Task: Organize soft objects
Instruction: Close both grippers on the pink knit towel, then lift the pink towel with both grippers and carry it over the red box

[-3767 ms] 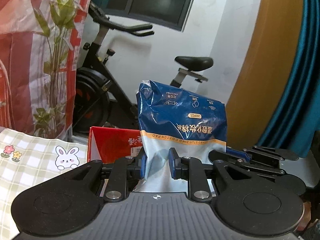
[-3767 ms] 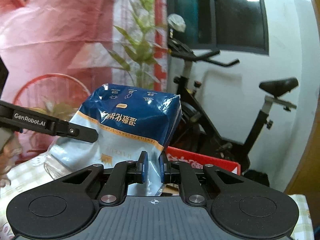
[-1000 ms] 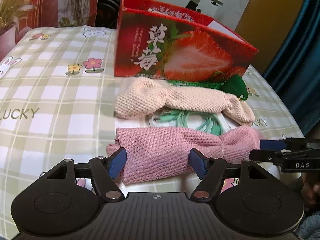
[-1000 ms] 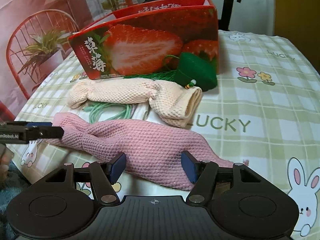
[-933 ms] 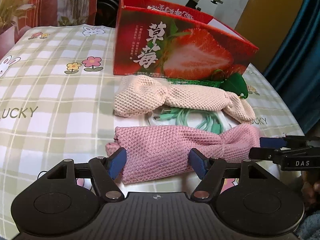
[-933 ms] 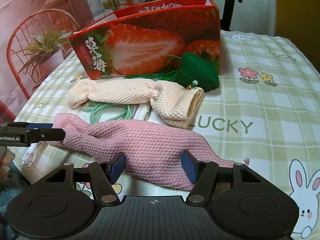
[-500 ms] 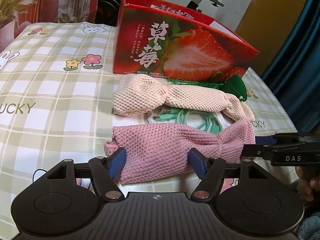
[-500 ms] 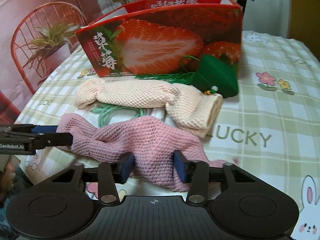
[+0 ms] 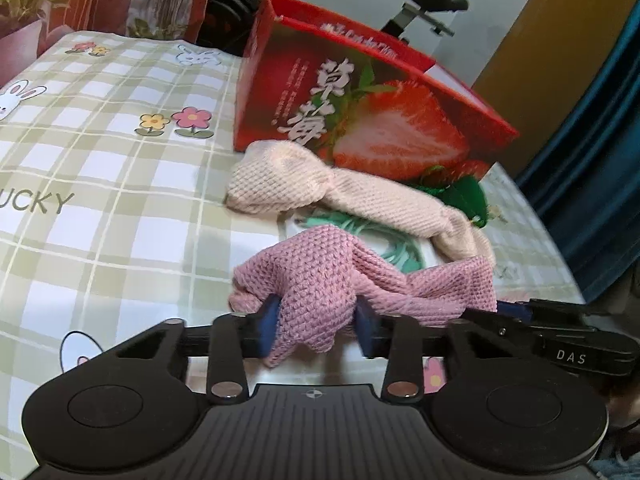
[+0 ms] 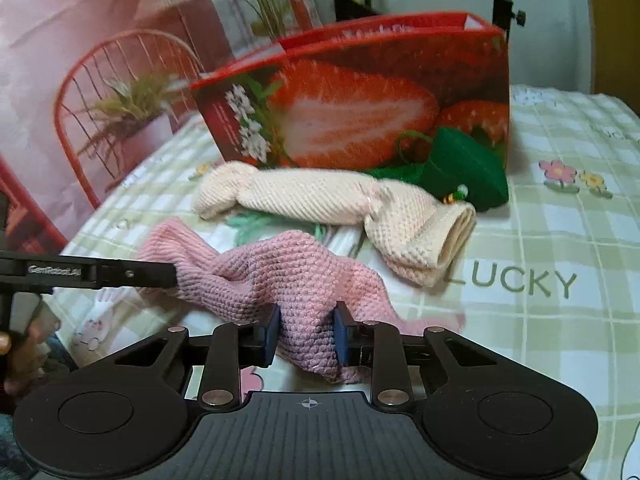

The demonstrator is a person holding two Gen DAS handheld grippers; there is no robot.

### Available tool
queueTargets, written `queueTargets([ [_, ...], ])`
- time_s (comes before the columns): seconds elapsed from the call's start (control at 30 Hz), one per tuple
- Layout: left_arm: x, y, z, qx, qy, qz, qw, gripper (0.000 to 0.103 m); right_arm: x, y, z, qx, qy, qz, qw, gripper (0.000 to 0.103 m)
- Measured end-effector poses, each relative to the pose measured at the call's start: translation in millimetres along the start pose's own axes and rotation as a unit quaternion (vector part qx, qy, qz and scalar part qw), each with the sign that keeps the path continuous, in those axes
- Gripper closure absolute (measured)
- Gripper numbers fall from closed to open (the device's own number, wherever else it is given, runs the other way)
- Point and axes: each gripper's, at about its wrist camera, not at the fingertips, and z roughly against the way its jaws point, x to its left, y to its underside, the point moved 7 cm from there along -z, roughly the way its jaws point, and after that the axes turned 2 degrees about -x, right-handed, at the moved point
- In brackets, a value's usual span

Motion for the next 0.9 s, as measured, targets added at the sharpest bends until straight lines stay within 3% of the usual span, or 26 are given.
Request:
queueTargets([
  [0.17, -14, -8, 16, -0.041, 0.005, -0.034, 0.9985, 0.072, 12, -10, 14, -0.041, 0.002, 0.05, 0.998, 0.08],
  [0.3, -14, -11, 25, -0.059, 0.008, -0.03, 0.9978, 0.072, 12, -16, 19, -0.056, -0.011, 0.043, 0.997, 0.08],
  [0.73, -18, -11, 22, -0.044, 0.006, -0.048, 0.9979, 0.072, 13, -15, 23, -0.062, -0.001, 0.039, 0.997, 0.08],
  [0.9, -27, -35, 31, -0.052, 0.021, -0.055, 0.9969, 0.072, 12, -34, 38, -0.089, -0.009, 0.039, 0.995, 0.08],
])
